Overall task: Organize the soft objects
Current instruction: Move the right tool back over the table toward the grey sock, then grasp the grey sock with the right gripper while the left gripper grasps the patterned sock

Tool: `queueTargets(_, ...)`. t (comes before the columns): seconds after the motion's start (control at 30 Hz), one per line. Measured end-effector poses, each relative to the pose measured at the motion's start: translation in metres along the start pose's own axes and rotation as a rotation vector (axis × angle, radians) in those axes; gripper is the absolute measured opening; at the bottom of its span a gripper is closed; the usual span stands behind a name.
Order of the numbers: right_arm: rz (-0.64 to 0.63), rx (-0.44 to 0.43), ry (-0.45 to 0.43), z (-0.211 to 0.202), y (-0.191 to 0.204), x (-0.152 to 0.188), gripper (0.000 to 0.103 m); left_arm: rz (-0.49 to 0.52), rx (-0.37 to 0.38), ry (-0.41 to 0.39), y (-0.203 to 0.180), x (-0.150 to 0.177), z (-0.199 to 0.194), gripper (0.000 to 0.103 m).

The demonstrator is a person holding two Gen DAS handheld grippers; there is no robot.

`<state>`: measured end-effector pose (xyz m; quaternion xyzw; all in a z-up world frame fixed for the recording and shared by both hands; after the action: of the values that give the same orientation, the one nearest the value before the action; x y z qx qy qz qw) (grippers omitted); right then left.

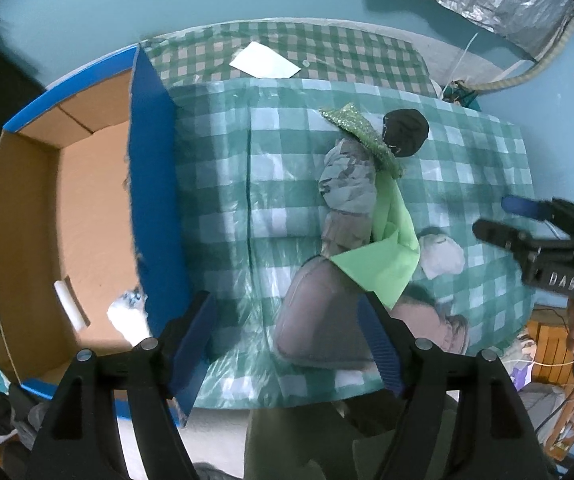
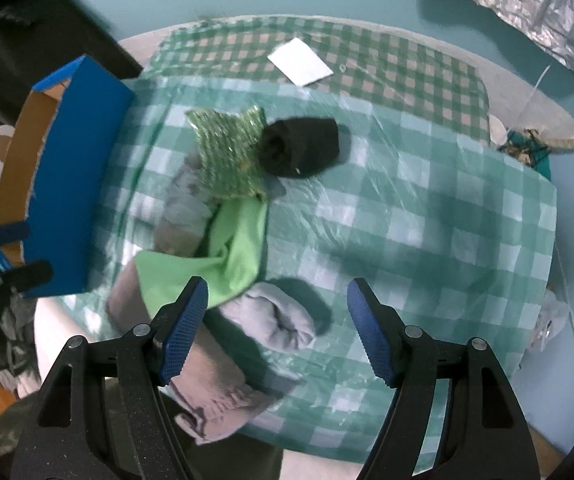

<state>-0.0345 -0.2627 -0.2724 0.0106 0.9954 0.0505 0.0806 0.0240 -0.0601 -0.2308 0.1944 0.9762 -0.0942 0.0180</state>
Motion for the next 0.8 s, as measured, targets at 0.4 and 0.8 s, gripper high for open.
queueTargets(0.4,-0.034,0.012,0.052,0.037,-0.003,0.02,0.075,0.067,-0.018,0.024,-0.016,-0.027,0.029,0.075)
queueTargets(0.8,-0.087,0.021,0.097,0.067,0.012,0.033,0.075,0.139,-0.005,0.035,-0.025,-0.049,0.062,0.077)
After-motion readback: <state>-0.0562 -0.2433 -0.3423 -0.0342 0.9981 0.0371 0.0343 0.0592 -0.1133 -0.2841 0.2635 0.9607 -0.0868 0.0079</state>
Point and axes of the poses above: each gripper's, at about its wrist camera, not at the fingertips, and z roughly the way its jaws point, y to its left, x to its underside, the point moved 5 cm from there along z, roughly the way its jaws point, and after that the axes turned 5 degrees about x, right-handed, at the moved point
